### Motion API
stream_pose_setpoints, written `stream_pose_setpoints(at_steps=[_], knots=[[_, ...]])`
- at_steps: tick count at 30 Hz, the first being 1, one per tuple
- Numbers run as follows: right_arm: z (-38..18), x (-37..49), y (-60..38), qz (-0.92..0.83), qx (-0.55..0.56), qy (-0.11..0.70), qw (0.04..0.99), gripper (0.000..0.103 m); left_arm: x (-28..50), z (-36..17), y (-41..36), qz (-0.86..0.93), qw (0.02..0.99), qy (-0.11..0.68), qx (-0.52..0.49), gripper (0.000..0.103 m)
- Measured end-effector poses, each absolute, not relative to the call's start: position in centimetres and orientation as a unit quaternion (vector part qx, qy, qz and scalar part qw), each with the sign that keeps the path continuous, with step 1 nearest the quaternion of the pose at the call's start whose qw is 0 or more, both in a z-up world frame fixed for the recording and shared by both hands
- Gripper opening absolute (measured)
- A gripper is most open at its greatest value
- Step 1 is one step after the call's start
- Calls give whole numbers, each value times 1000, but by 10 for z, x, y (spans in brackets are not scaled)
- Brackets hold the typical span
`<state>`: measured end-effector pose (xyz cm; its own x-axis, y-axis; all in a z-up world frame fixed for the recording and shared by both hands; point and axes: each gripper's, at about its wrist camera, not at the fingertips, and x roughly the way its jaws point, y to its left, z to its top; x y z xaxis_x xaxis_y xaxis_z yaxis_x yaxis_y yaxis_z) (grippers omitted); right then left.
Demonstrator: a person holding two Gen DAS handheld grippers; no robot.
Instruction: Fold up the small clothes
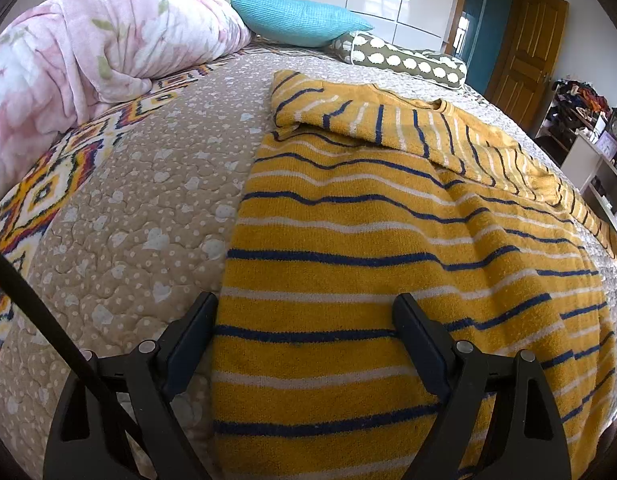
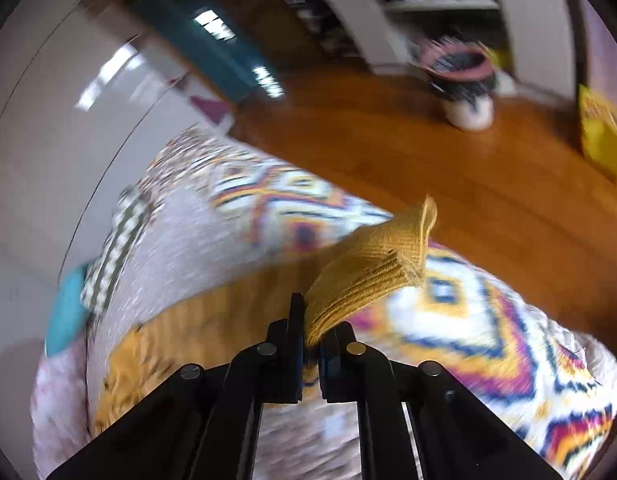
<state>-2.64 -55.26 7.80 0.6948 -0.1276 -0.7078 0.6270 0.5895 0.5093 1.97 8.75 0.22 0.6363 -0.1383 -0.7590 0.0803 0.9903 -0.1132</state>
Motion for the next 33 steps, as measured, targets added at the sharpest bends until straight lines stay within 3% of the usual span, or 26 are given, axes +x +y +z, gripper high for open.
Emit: stream_pose_setpoints(at_steps=[9,22,25,27,28,33], knots=[[138,113,-330,-27,260,377,889,7,16,4,99,-82,907,407,-75,87],[50,219,-46,119,97,498,854,7,13,7,113,-116,901,394,-138,91],[35,228,-18,129,70,514,845,15,13,7,113,-116,901,394,-140,91],[32,230,-4,140,66,521,839,35,13,7,113,-116,901,394,-141,91],[33,229,2,151,70,522,837,40,12,7,113,-116,901,394,-142,91],[59,213,19,225,67,503,832,40,12,6,116,-121,899,391,-154,91]])
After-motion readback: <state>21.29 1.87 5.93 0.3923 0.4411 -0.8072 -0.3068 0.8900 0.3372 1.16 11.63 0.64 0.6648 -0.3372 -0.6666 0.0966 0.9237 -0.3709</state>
